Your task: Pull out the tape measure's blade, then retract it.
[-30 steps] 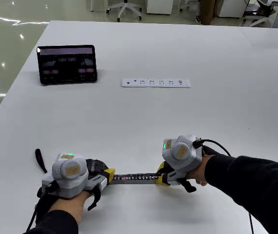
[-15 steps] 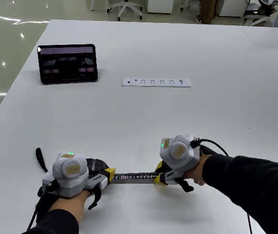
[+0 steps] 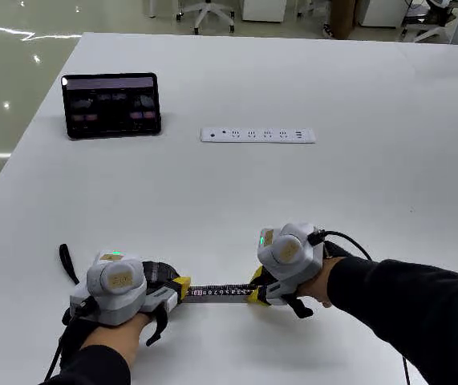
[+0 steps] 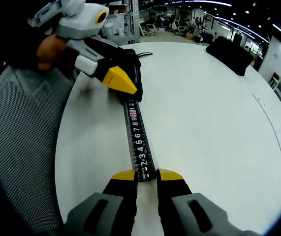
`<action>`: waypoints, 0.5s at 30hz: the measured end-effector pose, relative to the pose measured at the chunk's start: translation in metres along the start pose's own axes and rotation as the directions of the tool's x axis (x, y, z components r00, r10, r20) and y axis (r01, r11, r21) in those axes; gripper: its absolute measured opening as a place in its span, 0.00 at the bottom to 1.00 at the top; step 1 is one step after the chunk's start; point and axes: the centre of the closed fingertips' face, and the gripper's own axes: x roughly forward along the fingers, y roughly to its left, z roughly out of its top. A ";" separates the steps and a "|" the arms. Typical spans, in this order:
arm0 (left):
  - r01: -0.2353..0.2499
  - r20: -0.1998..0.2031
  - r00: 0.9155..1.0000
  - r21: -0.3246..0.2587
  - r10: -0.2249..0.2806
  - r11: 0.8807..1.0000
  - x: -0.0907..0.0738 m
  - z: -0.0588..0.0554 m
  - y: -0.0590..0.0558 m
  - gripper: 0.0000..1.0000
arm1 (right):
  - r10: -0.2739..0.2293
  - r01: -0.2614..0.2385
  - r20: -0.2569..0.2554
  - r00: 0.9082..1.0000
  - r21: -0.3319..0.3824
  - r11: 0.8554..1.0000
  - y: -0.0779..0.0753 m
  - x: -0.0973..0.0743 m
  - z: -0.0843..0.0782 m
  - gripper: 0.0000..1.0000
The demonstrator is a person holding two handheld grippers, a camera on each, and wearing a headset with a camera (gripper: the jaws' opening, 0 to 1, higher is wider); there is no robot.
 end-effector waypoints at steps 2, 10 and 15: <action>0.000 0.000 1.000 -0.001 0.000 1.000 0.000 0.000 0.000 0.63 | 0.002 -0.002 0.004 1.000 -0.004 1.000 0.000 0.001 0.001 0.10; 0.000 -0.001 1.000 -0.009 0.000 1.000 0.000 0.000 0.000 0.63 | 0.009 -0.008 0.016 1.000 -0.021 1.000 0.001 0.002 0.005 0.10; -0.004 0.004 1.000 -0.029 0.005 1.000 -0.001 0.001 0.001 0.62 | 0.012 -0.013 0.018 1.000 0.015 1.000 -0.001 0.003 0.007 0.10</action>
